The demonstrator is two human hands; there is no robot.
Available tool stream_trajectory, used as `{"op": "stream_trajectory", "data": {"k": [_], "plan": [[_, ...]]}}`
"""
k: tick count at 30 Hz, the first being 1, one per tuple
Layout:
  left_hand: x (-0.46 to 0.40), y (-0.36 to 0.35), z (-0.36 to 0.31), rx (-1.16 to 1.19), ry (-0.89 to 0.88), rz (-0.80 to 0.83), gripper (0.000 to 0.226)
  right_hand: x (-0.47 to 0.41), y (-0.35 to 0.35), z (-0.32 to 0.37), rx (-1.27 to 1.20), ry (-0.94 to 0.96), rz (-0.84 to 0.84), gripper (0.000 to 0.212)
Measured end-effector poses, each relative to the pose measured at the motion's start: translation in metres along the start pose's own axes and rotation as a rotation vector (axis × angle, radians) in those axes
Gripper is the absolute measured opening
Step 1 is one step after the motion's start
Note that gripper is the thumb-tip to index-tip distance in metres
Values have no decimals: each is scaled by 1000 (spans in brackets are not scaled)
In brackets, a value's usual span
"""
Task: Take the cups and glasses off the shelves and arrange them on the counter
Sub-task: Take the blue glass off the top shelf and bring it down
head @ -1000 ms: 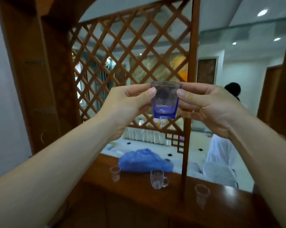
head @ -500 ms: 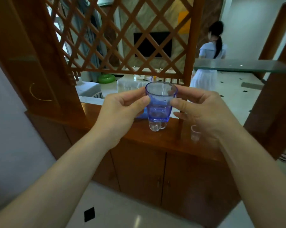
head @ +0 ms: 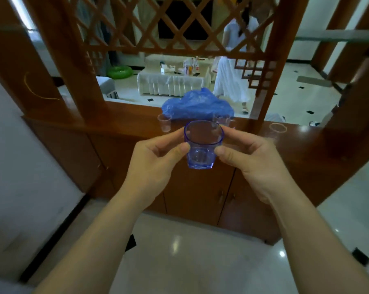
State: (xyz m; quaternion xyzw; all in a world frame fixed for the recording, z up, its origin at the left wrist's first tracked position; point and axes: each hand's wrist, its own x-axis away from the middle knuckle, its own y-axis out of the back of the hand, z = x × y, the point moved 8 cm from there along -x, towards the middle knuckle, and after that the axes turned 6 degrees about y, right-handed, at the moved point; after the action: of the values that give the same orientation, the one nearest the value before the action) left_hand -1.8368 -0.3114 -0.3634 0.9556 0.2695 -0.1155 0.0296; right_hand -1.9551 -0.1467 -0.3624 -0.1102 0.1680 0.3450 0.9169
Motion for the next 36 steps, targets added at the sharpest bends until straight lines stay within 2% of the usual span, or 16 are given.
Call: {"op": "stream_trajectory", "data": {"k": [7,13,28,36], "plan": [[37,81,29,-45,45,-52,39,19,-84,-51,-44,-63,5,55],[30,136,53,-24,94,-141,42,0,-131,-84,-45,-98,38,60],[-93,242,99,-68,157,-211,47,-149,-213,-179,-119,-153,160,58],[-142,303,125,-59,174,-280,41,-217,-262,-223,-144,-150,222,57]]}}
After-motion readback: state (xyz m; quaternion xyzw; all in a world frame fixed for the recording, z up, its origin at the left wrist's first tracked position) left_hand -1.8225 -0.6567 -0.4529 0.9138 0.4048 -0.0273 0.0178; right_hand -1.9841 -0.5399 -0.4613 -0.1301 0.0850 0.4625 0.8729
